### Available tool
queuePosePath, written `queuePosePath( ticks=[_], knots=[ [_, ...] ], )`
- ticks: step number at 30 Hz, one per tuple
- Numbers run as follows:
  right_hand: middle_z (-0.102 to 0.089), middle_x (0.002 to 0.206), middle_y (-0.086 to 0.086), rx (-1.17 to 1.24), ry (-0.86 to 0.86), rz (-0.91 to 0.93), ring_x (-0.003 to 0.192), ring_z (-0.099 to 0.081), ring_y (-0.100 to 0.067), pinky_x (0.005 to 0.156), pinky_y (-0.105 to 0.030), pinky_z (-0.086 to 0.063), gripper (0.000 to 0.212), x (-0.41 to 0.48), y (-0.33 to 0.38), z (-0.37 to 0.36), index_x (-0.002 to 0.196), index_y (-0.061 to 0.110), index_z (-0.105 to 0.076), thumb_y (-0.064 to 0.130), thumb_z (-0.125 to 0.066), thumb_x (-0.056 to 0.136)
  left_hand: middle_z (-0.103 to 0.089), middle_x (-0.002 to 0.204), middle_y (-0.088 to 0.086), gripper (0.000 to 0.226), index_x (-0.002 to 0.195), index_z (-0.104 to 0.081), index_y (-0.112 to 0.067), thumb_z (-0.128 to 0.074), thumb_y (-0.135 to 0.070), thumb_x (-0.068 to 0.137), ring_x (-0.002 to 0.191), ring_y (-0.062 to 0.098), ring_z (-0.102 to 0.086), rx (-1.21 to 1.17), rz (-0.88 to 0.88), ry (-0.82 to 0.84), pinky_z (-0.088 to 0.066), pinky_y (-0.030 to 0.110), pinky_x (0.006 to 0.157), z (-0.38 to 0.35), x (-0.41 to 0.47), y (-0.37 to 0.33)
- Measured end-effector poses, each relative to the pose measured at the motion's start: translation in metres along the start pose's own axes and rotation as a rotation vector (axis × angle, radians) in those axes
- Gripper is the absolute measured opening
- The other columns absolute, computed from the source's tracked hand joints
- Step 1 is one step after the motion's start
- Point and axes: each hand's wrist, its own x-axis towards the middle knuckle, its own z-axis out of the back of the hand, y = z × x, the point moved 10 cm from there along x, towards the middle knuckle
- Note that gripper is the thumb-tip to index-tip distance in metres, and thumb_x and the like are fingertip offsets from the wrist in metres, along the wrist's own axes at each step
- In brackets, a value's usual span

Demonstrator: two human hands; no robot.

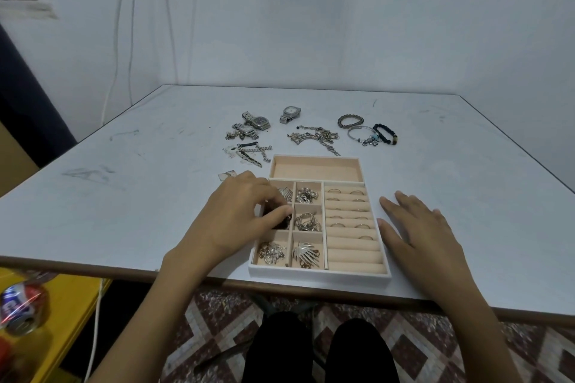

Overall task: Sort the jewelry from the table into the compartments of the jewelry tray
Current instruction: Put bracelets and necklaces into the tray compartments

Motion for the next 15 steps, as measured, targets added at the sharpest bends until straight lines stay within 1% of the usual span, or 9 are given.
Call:
queuePosePath(
  ticks=[5, 8, 11, 13, 15],
  knots=[
    [-0.014, 0.16, 0.007, -0.001, 0.005, -0.001, 0.148, -0.007, -0.01, 0.121, -0.035, -0.001, 0.052, -0.0002, -0.0003, -0.0004, 0.15, 0.031, -0.025, 0.045, -0.028, 0.1, -0.066, 0.073, -0.014, 0.023, 0.081, -0.072, -0.028, -0.053, -0.041, 0.082, 0.077, 0.007, -0.052, 0.001, 0.053, -0.021, -0.044, 0.03, 0.07, 0.0035, 0.0005, 0.0035],
    [-0.014, 0.16, 0.007, -0.005, 0.008, 0.0, 0.148, -0.007, -0.01, 0.121, -0.036, -0.001, 0.052, 0.0003, 0.0, -0.0005, 0.15, 0.031, -0.025, 0.045, -0.028, 0.1, -0.067, 0.073, -0.015, 0.011, 0.082, -0.072, -0.032, -0.061, -0.033, 0.08, 0.076, 0.006, -0.051, -0.021, 0.055, -0.015, -0.044, 0.031, 0.069, 0.0021, -0.0014, 0.0067],
    [-0.014, 0.16, 0.007, -0.008, 0.009, -0.001, 0.148, -0.007, -0.01, 0.121, -0.036, -0.002, 0.052, 0.0005, 0.0002, -0.0008, 0.15, 0.031, -0.025, 0.045, -0.028, 0.1, -0.066, 0.074, -0.014, 0.007, 0.083, -0.072, -0.033, -0.067, -0.03, 0.082, 0.077, 0.007, -0.049, -0.015, 0.066, -0.014, -0.043, 0.032, 0.069, 0.001, -0.0035, 0.01],
    [-0.015, 0.16, 0.007, -0.003, 0.005, 0.0, 0.148, -0.008, -0.01, 0.121, -0.036, -0.002, 0.052, 0.0003, 0.0003, -0.0004, 0.149, 0.031, -0.026, 0.045, -0.028, 0.1, -0.066, 0.076, -0.014, 0.008, 0.086, -0.073, -0.034, -0.066, -0.032, 0.084, 0.076, 0.007, -0.046, 0.02, 0.038, -0.018, -0.04, 0.03, 0.068, 0.0003, -0.0048, 0.0077],
    [-0.015, 0.16, 0.007, 0.002, 0.003, 0.0, 0.148, -0.008, -0.01, 0.121, -0.036, -0.002, 0.051, 0.0001, 0.0004, 0.0, 0.149, 0.031, -0.026, 0.045, -0.029, 0.1, -0.066, 0.077, -0.016, 0.01, 0.089, -0.074, -0.034, -0.066, -0.032, 0.085, 0.074, 0.006, -0.044, 0.039, -0.006, -0.024, -0.034, 0.022, 0.066, 0.0006, -0.0061, 0.0023]
  ],
)
